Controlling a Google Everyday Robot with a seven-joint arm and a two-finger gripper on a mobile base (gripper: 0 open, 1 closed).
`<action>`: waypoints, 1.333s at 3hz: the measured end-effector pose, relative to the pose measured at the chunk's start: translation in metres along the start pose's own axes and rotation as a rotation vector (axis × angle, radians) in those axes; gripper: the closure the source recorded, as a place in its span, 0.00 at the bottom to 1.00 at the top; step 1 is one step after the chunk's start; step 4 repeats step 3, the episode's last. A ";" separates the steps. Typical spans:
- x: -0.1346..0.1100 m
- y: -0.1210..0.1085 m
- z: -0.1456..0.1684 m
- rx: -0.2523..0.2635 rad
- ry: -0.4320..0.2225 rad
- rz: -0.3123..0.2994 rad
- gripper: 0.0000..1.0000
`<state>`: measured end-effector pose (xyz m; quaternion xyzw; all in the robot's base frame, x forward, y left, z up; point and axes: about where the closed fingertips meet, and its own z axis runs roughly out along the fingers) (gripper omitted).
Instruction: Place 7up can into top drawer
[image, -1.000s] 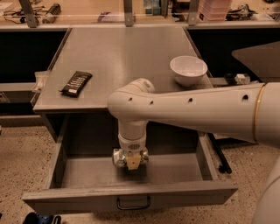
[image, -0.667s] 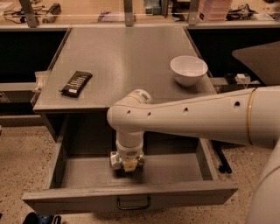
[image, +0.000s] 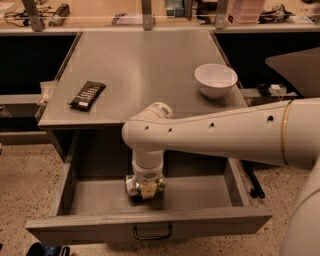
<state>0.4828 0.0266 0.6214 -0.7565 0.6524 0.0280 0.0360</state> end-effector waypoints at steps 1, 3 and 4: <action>0.000 0.000 0.000 0.000 0.000 0.000 0.19; 0.000 0.000 0.000 0.000 0.000 0.000 0.00; 0.000 0.000 0.000 0.000 0.000 0.000 0.00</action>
Offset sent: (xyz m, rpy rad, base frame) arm 0.0000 0.0000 0.0000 0.0000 0.0000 0.0000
